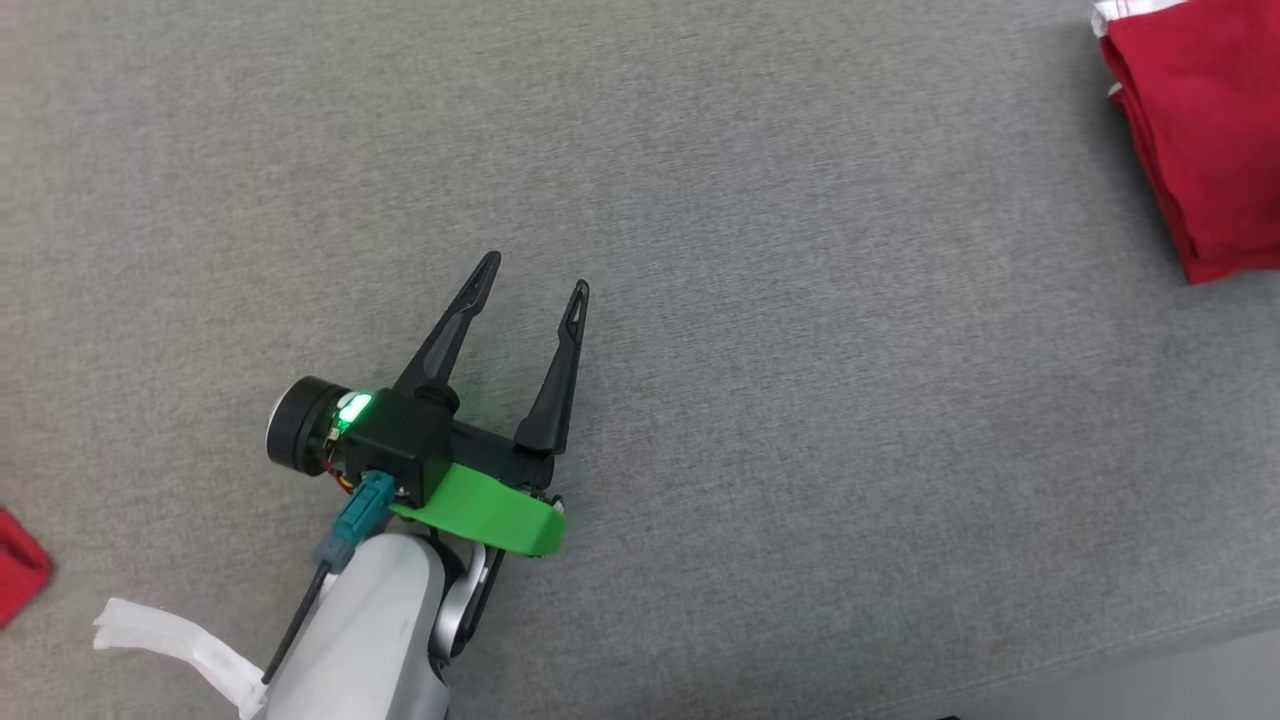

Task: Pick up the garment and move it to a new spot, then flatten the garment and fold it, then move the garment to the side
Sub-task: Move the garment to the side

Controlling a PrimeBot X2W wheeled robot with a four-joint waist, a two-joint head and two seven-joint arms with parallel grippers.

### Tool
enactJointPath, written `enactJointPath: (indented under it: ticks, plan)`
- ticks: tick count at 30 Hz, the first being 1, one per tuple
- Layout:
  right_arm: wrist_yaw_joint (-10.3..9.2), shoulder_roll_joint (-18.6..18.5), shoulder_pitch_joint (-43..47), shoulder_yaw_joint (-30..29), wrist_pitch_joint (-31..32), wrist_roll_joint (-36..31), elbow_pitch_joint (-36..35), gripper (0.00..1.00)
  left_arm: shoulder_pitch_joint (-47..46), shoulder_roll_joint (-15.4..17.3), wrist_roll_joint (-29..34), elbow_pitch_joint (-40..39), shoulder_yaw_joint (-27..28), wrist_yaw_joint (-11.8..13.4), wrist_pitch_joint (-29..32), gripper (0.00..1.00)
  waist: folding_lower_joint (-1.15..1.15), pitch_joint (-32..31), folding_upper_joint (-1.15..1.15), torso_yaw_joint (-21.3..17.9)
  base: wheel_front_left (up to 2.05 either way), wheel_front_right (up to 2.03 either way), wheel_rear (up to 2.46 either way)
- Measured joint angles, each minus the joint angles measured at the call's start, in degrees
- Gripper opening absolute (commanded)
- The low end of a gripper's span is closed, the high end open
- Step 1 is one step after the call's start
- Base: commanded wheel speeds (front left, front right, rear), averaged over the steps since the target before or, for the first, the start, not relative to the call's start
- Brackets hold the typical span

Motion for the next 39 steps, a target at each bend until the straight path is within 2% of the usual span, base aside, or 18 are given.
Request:
enactJointPath:
  ticks: [8, 14, 19, 27, 33, 39]
  plan:
    - [0.01, 0.83, -2.05, -2.64, -6.16, -2.22, 5.49, 1.0, 0.2, -0.29, -1.18, 0.89, 0.31, 0.34, -0.29, 1.0, 0.0, -1.54, 0.0, 1.52, 0.0, 0.0, 0.0]
    - [0.01, 3.5, -1.91, -5.64, -10.53, -2.19, 3.93, 1.0, 2.46, -0.38, -2.29, 0.78, 2.71, 0.92, -0.47, 1.0, 0.0, -5.69, 0.0, 1.54, 0.0, 0.0, 0.0]
    - [0.01, 4.55, 2.46, -10.35, -10.9, -2.01, -7.82, 1.0, 5.68, 0.26, -3.0, -1.11, 6.9, 1.88, -0.54, 1.0, -0.01, -10.37, 0.0, 1.67, 0.0, 0.0, 0.0]
    - [0.01, 7.08, 19.18, -20.02, -10.93, -3.87, -26.29, 1.0, 11.32, 2.69, -3.65, -3.46, 13.45, 3.12, -0.55, 1.0, -0.01, -17.98, 0.0, 2.19, 0.0, 0.0, 0.0]
    - [0.01, 11.11, 33.7, -27.35, -10.93, -6.34, -38.29, 1.0, 15.34, 3.15, -4.87, -3.88, 15.95, 3.77, -0.55, 1.0, -0.01, -22.85, 0.0, 2.85, 0.0, 0.0, 0.0]
    - [0.01, 15.64, 46.28, -32.3, -10.93, -7.9, -47.49, 1.0, 18.66, 2.36, -5.02, -3.53, 17.81, 4.49, -0.55, 1.0, -0.01, -25.8, 0.0, 3.72, 0.0, 0.0, 0.0]
